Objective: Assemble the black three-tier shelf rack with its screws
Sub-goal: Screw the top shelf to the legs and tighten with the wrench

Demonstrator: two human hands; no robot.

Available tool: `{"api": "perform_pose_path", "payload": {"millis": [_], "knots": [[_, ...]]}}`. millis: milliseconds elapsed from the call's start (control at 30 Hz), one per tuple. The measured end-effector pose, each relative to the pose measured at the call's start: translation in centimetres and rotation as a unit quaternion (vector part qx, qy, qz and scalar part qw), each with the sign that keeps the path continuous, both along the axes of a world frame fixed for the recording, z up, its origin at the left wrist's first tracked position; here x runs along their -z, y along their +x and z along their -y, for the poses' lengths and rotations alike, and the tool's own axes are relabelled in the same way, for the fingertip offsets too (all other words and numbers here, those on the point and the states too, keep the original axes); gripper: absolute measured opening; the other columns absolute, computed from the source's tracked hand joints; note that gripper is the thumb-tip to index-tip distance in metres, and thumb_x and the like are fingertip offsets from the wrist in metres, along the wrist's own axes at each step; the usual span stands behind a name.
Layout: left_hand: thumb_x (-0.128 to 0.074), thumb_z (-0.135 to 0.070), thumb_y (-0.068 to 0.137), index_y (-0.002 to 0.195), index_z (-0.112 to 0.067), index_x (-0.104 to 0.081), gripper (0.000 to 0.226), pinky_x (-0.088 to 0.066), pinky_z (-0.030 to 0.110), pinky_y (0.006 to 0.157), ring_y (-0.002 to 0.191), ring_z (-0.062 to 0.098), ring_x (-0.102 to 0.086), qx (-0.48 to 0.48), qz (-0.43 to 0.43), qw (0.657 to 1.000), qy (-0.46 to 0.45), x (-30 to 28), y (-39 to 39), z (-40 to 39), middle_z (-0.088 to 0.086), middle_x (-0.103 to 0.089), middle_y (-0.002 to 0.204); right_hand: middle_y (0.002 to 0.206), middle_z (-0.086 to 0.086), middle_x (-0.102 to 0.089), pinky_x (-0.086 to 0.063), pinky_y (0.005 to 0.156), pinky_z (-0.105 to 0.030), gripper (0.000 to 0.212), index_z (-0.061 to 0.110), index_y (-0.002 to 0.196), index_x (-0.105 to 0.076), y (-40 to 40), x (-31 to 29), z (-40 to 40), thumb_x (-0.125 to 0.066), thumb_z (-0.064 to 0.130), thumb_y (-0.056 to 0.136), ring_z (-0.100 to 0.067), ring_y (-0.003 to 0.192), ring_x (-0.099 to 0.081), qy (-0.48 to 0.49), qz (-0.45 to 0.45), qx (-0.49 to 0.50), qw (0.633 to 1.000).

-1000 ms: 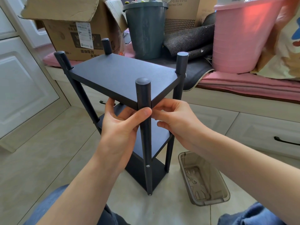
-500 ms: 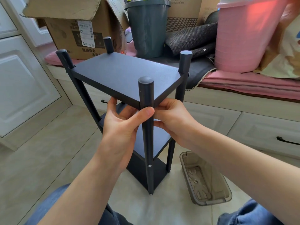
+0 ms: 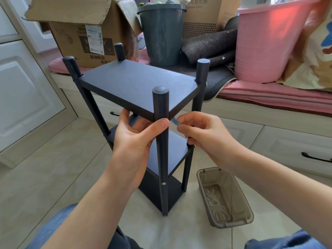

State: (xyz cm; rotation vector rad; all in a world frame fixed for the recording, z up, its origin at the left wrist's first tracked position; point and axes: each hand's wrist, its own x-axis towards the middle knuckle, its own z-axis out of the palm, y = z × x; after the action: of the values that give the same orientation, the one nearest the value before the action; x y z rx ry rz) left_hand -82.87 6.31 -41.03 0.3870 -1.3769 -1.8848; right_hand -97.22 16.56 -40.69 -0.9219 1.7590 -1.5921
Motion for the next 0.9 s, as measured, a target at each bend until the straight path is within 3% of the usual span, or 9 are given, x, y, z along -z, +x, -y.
{"api": "perform_pose_path", "payload": {"millis": [200,300,400,500,600,700,800,900], "knots": [[-0.079,-0.016,0.074,0.147,-0.024,-0.036,0.085,-0.051,0.041,0.105,0.112,0.026,-0.071,-0.008,0.022,1.0,-0.002,-0.4,0.1,-0.2,0.006,-0.076,0.113,0.081,0.004,-0.07,-0.049,0.066,-0.023,0.012,0.022,0.088,-0.076,-0.4,-0.2,-1.0,-0.07,0.012,0.09,-0.007,0.071,-0.056,-0.002,0.018,0.009,1.0],[-0.089,-0.019,0.067,0.148,-0.022,-0.036,0.098,-0.047,0.047,0.11,0.113,0.026,-0.07,-0.008,0.037,0.999,-0.005,-0.6,0.2,-0.4,0.006,-0.076,0.114,0.076,0.007,-0.068,-0.049,0.064,-0.021,0.012,0.022,0.09,-0.077,-0.5,-0.2,-1.1,-0.07,0.012,0.09,-0.004,0.067,-0.056,-0.004,0.026,0.009,1.0],[-0.087,-0.018,0.067,0.148,-0.023,-0.036,0.096,-0.046,0.048,0.111,0.113,0.025,-0.071,-0.005,0.054,0.998,-0.015,-0.6,0.3,-0.5,0.004,-0.076,0.116,0.072,0.007,-0.065,-0.048,0.063,-0.021,0.012,0.02,0.09,-0.075,-0.8,-0.4,-1.1,-0.067,0.01,0.092,-0.005,0.068,-0.055,-0.006,0.023,0.019,1.0],[-0.083,-0.016,0.066,0.146,-0.022,-0.038,0.093,-0.047,0.047,0.11,0.113,0.026,-0.071,-0.012,0.066,0.997,-0.024,-0.6,0.4,-0.4,0.003,-0.076,0.115,0.081,0.0,-0.064,-0.049,0.067,-0.025,0.012,0.013,0.098,-0.073,-1.8,-0.9,-1.3,-0.062,0.008,0.095,-0.011,0.074,-0.056,-0.008,0.003,0.052,0.999],[-0.094,-0.019,0.053,0.146,-0.019,-0.038,0.108,-0.051,0.044,0.106,0.11,0.026,-0.072,-0.023,0.074,0.996,-0.035,-0.7,0.4,-0.4,0.003,-0.077,0.114,0.082,0.0,-0.062,-0.047,0.07,-0.029,0.014,0.013,0.097,-0.07,-3.1,-1.3,-1.4,-0.057,0.008,0.097,-0.012,0.076,-0.056,-0.034,0.036,0.092,0.994],[-0.087,-0.022,0.053,0.146,-0.016,-0.038,0.105,-0.054,0.041,0.101,0.107,0.025,-0.073,-0.035,0.076,0.996,-0.043,-0.5,0.2,-0.4,0.003,-0.077,0.112,0.085,0.002,-0.063,-0.048,0.07,-0.028,0.013,0.016,0.097,-0.065,-4.2,-1.5,-1.3,-0.055,0.011,0.1,-0.013,0.076,-0.058,-0.08,0.112,0.135,0.981],[-0.087,-0.025,0.052,0.143,-0.019,-0.041,0.102,-0.059,0.026,0.088,0.104,0.019,-0.074,-0.045,0.084,0.994,-0.048,-0.4,0.2,-0.4,0.0,-0.078,0.108,0.089,-0.001,-0.069,-0.05,0.068,-0.026,0.013,0.016,0.099,-0.058,-5.0,-1.4,-0.8,-0.047,0.009,0.103,-0.015,0.078,-0.063,-0.102,0.163,0.166,0.967],[-0.087,-0.025,0.053,0.142,-0.019,-0.042,0.099,-0.055,0.013,0.078,0.101,0.016,-0.075,-0.053,0.086,0.993,-0.054,-0.5,0.2,-0.4,0.0,-0.079,0.105,0.098,-0.004,-0.072,-0.051,0.075,-0.028,0.019,0.018,0.095,-0.053,-5.3,-1.3,0.2,-0.041,0.007,0.105,-0.018,0.091,-0.067,-0.106,0.167,0.184,0.963]]}}
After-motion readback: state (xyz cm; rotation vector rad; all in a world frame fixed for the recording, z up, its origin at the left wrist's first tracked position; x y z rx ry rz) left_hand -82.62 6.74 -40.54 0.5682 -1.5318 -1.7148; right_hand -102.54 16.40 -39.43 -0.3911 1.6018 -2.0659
